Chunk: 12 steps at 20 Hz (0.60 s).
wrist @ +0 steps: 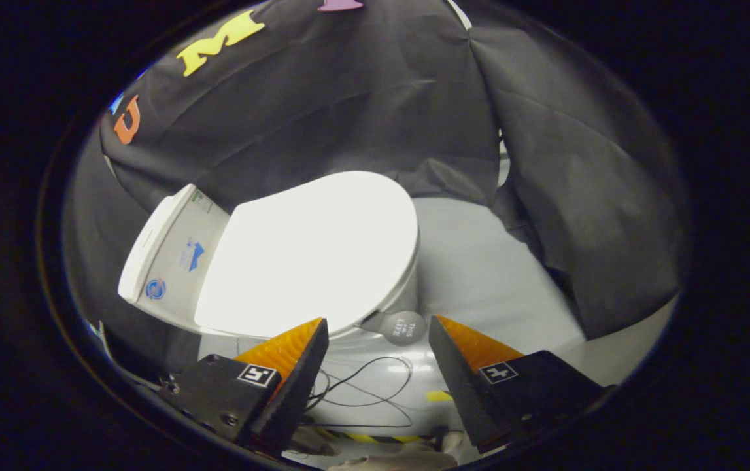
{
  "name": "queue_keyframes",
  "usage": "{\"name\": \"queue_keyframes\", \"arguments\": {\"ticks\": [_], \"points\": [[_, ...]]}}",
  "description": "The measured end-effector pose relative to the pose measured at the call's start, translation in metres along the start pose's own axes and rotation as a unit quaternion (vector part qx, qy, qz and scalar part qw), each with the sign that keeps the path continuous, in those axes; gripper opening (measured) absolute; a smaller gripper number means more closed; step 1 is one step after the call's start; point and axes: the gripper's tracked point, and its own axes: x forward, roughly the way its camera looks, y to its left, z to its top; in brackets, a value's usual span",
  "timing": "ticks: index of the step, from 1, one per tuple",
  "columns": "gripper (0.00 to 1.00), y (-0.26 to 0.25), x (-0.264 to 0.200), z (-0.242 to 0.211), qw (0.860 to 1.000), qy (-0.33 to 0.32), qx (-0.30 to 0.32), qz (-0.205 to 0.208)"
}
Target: Open the toilet lid.
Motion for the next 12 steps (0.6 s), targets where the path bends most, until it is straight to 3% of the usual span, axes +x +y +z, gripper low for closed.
{"name": "queue_keyframes", "arguments": {"ticks": [8, 12], "points": [[0.79, -0.029, 0.025, -0.006, 0.992, 0.03, 0.114, 0.048], [0.71, -0.038, 0.046, -0.018, 0.986, 0.043, 0.151, 0.053]]}}
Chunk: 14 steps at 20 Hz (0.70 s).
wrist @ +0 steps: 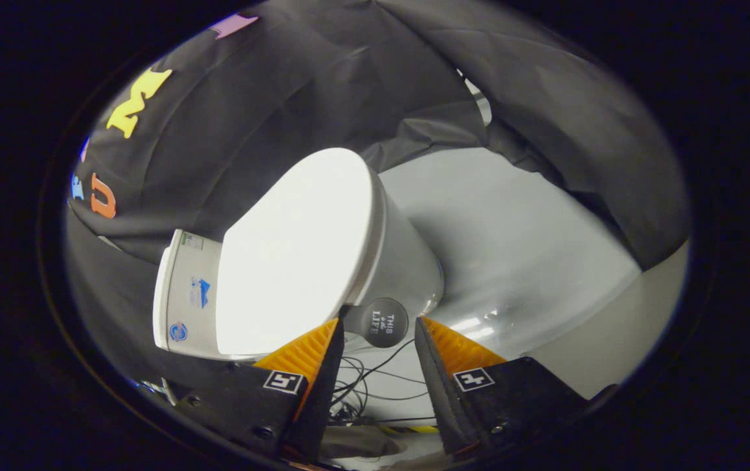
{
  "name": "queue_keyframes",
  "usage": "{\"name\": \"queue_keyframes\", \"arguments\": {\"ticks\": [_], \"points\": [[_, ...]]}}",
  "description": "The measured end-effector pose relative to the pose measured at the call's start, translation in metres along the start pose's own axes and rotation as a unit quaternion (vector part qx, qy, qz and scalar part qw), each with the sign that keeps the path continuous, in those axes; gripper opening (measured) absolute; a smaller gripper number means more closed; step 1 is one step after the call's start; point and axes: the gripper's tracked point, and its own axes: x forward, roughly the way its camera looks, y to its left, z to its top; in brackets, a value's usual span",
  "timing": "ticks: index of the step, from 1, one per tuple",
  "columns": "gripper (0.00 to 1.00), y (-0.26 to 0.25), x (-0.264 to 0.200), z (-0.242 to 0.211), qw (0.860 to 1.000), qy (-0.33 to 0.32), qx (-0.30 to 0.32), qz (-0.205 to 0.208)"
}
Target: Open the toilet lid.
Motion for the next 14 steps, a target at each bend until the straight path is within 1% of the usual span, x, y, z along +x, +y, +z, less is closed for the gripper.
{"name": "queue_keyframes", "arguments": {"ticks": [4, 5, 6, 7, 9, 11, 14], "points": [[0.67, 0.013, 0.012, 0.005, 0.998, -0.008, 0.042, 0.055], [0.62, 0.012, 0.013, 0.004, 0.997, -0.007, 0.048, 0.06], [0.62, 0.012, 0.015, 0.001, 0.996, 0.0, 0.057, 0.067], [0.57, 0.015, 0.017, 0.0, 0.994, 0.007, 0.071, 0.081], [0.55, 0.018, 0.021, -0.002, 0.989, 0.009, 0.1, 0.11], [0.51, 0.016, 0.021, 0.001, 0.984, 0.001, 0.124, 0.131], [0.35, 0.009, 0.021, 0.005, 0.979, -0.018, 0.152, 0.137]]}}
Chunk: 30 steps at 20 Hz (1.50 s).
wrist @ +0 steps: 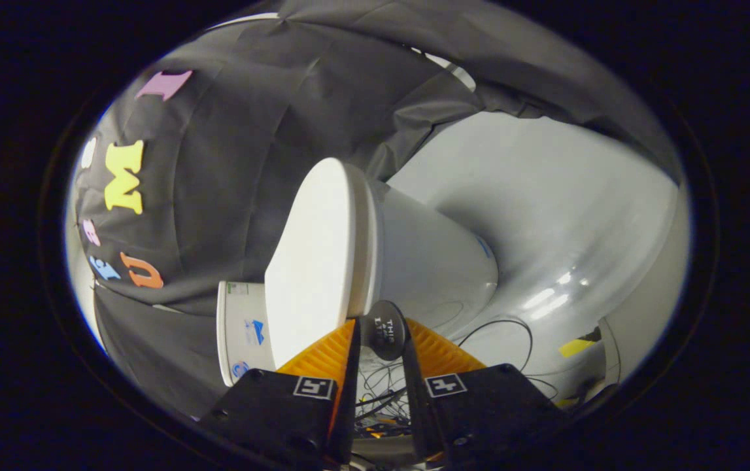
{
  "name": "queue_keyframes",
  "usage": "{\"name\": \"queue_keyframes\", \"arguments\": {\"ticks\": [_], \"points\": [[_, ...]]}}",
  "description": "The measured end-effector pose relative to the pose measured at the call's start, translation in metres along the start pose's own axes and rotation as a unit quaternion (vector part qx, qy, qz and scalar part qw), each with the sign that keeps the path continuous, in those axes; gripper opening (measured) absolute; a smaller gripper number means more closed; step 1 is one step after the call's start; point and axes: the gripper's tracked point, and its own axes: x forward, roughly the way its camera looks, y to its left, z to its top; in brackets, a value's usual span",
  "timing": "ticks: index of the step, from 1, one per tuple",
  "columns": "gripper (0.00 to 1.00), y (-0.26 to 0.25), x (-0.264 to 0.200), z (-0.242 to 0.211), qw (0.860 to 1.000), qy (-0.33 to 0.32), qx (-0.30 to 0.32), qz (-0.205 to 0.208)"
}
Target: Open the toilet lid.
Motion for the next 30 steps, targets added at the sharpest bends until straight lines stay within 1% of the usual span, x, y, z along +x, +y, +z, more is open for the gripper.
{"name": "queue_keyframes", "arguments": {"ticks": [1, 3, 5, 8, 11, 12, 15, 24, 27, 30], "points": [[0.29, 0.001, -0.002, 0.003, 1.0, -0.006, 0.005, 0.008], [0.23, 0.002, -0.002, 0.003, 1.0, -0.02, 0.011, 0.016], [0.19, 0.001, -0.003, 0.007, 0.999, -0.027, 0.017, 0.007], [0.14, 0.011, -0.004, 0.006, 0.999, -0.034, 0.008, 0.0], [0.11, 0.016, -0.004, 0.006, 0.999, -0.04, 0.024, 0.0], [0.1, 0.018, -0.006, 0.007, 0.999, -0.042, 0.032, -0.002], [0.09, 0.028, -0.01, 0.004, 0.999, -0.043, 0.005, -0.011], [0.09, 0.087, -0.037, 0.007, 0.998, -0.063, -0.014, 0.011], [0.09, 0.102, -0.043, 0.007, 0.997, -0.072, -0.016, 0.012], [0.1, 0.124, -0.049, 0.004, 0.996, -0.079, -0.021, 0.023]]}}
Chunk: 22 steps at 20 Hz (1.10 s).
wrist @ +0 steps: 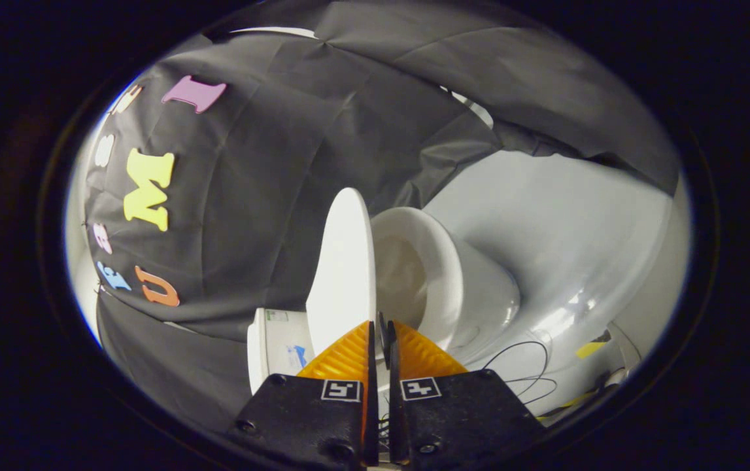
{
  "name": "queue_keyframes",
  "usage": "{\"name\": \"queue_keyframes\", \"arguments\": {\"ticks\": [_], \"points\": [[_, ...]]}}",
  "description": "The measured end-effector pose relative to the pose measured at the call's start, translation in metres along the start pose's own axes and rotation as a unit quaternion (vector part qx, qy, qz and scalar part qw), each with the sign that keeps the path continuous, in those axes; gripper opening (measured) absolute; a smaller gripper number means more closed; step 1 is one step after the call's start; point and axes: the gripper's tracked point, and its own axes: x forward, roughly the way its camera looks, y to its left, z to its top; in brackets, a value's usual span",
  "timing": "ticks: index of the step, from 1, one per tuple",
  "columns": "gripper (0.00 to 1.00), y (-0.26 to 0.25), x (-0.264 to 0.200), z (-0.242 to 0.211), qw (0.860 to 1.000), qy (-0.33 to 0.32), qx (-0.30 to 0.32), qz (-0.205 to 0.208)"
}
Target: Open the toilet lid.
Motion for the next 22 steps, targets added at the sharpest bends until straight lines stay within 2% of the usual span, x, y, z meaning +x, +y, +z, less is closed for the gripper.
{"name": "queue_keyframes", "arguments": {"ticks": [10, 16, 22], "points": [[0.09, 0.096, -0.023, -0.017, 0.997, -0.009, -0.081, 0.019], [0.09, 0.123, -0.027, -0.027, 0.993, -0.013, -0.114, 0.004], [0.09, 0.156, -0.031, -0.041, 0.985, -0.015, -0.173, -0.015]]}}
